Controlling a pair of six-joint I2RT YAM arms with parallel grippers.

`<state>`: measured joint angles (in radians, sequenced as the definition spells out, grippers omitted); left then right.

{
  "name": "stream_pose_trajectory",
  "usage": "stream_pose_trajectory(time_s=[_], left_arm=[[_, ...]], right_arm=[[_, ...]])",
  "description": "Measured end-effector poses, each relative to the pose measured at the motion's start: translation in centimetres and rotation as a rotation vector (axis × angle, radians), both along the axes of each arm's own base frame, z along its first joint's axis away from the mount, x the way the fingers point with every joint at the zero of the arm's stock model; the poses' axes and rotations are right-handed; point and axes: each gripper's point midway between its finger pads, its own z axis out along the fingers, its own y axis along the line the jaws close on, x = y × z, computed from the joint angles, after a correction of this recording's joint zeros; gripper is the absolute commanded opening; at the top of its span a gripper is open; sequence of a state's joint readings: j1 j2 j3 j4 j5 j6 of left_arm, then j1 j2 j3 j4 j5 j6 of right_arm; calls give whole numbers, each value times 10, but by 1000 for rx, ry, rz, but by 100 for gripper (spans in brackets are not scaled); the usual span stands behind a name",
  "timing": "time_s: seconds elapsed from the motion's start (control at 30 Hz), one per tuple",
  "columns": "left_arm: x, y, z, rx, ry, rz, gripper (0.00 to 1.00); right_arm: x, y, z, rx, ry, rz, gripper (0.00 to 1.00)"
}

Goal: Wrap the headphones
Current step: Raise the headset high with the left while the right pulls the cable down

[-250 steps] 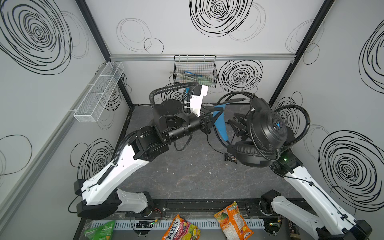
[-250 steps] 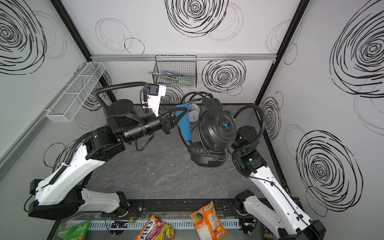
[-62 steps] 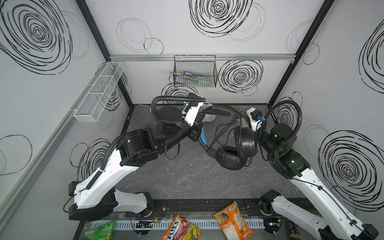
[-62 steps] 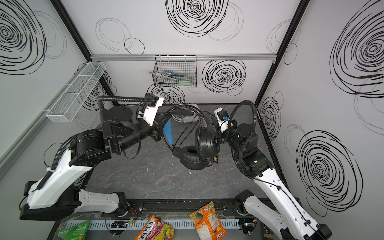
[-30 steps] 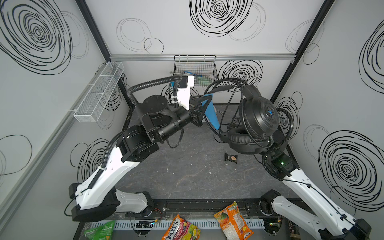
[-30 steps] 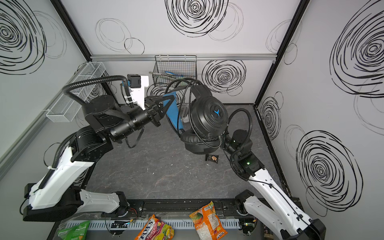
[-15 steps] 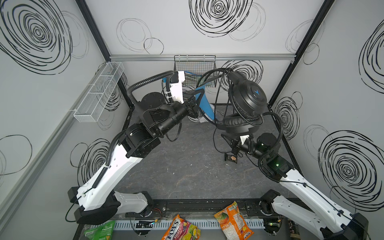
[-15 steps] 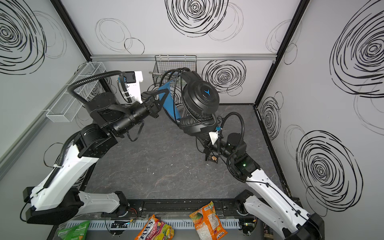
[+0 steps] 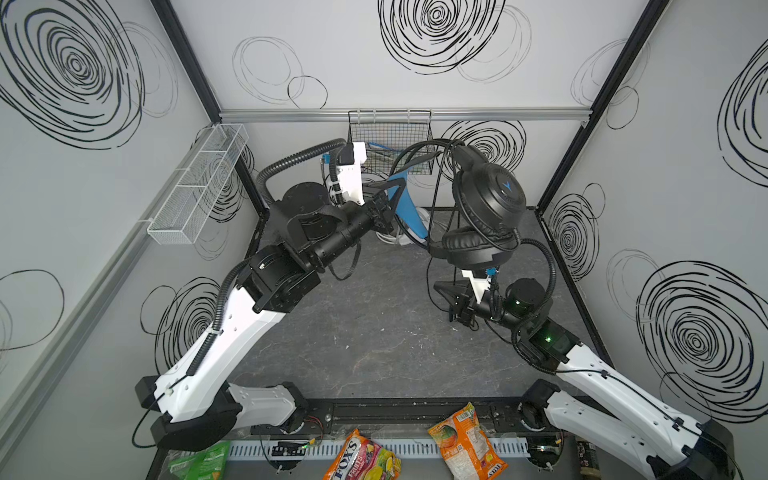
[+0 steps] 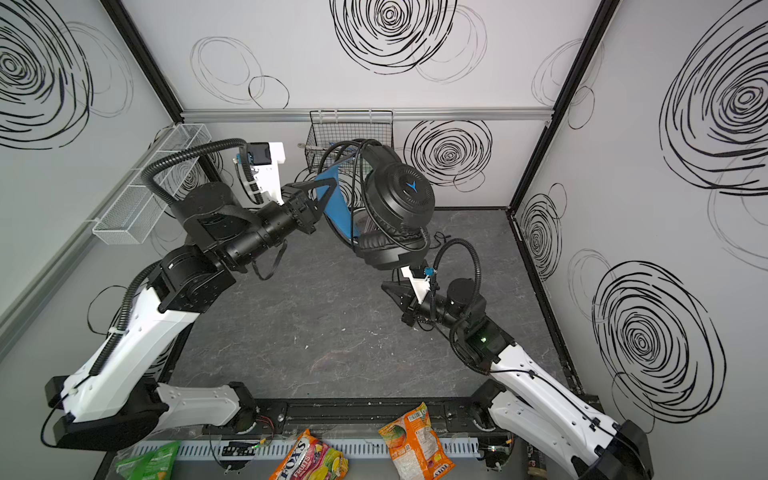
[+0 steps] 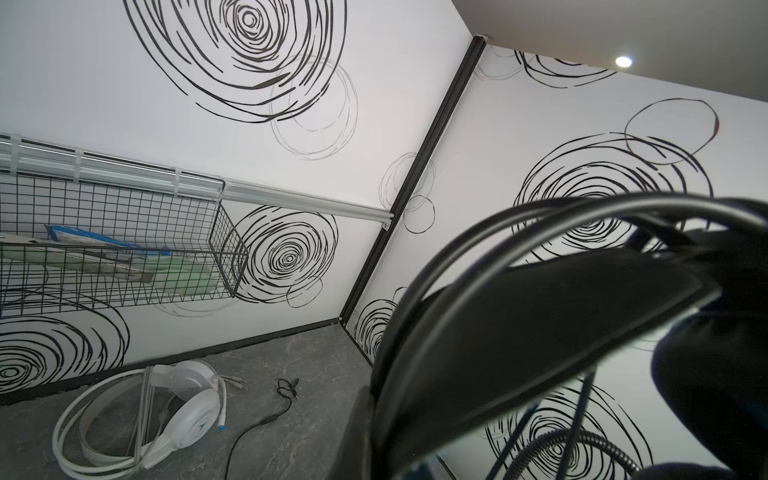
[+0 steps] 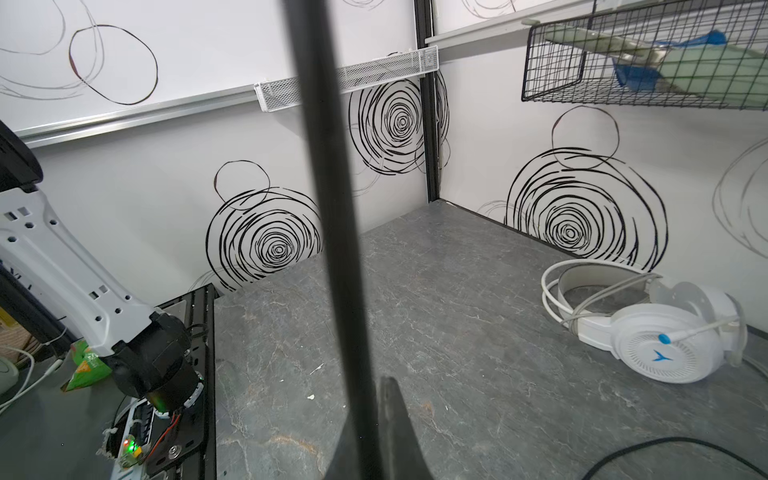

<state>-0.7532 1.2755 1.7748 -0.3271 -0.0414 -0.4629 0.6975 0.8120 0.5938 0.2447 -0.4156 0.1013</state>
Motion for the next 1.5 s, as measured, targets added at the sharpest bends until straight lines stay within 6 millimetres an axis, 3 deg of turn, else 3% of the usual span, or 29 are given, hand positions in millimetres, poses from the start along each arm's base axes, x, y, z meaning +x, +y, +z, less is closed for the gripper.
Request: stream_pose_trajectory(time_s=[0.27, 0.47, 0.67, 0.97, 1.13, 1.5], left_arm=[[1, 1, -1, -3, 9, 3, 0], [-5, 9, 29, -87, -47, 5, 0], [-8, 12, 37, -114, -61, 3, 0], [-6, 16, 38, -119, -59, 32, 0], [10, 37, 36, -122, -50, 149, 0], [51, 96, 13, -98, 13, 432, 0]], right_arm=[[-6, 3, -13, -5, 34, 19, 11], [-9, 4, -40, -40, 96, 27, 11], [-9, 5, -42, -38, 105, 31, 1], [-14, 8, -46, -52, 106, 57, 0], [-30, 18, -47, -101, 78, 104, 0], [-75, 18, -33, -174, -8, 164, 0]])
